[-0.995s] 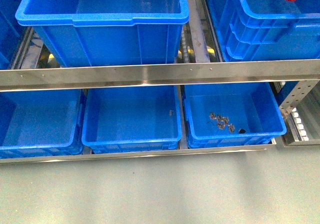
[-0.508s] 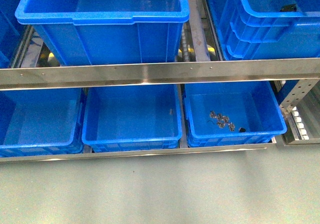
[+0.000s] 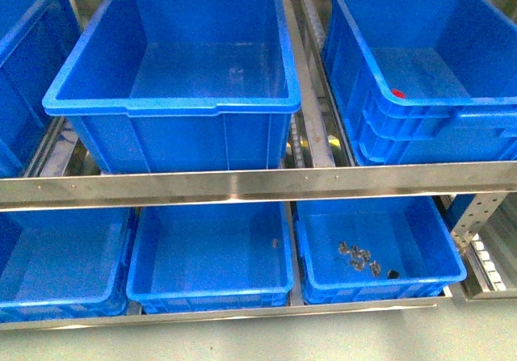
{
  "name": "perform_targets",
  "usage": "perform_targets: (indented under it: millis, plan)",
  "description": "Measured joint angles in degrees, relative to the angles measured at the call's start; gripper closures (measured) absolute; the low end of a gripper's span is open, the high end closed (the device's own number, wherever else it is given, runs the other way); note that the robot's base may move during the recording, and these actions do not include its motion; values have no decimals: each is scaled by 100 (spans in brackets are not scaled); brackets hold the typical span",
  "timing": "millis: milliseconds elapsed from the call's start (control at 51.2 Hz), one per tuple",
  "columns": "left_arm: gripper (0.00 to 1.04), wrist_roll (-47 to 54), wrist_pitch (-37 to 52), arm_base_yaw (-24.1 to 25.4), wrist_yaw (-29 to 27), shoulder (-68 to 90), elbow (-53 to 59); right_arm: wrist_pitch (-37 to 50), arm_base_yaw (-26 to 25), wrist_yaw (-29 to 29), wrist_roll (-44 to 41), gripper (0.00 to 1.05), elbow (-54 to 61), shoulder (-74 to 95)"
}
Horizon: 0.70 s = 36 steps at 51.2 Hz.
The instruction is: Pick red and yellow buttons and place in box
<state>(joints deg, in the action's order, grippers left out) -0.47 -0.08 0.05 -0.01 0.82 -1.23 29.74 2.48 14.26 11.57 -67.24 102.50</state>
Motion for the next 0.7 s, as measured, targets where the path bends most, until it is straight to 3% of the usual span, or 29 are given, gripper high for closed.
perform_targets:
  millis: [332,527,664,703]
  plan:
    - [8,0,0,0,0,-2,0,-46,667,-160,833,7,2275,-2500]
    - [8,2,0,0,0,-2,0,-310,881,-142,1241,8,3001,-3899]
    - [8,2,0,0,0,0,0,-664,643,-623,-116,29,3644,-4863]
    - [8,2,0,0,0,-2,0,-715,505,-737,-529,40,4092,-5329]
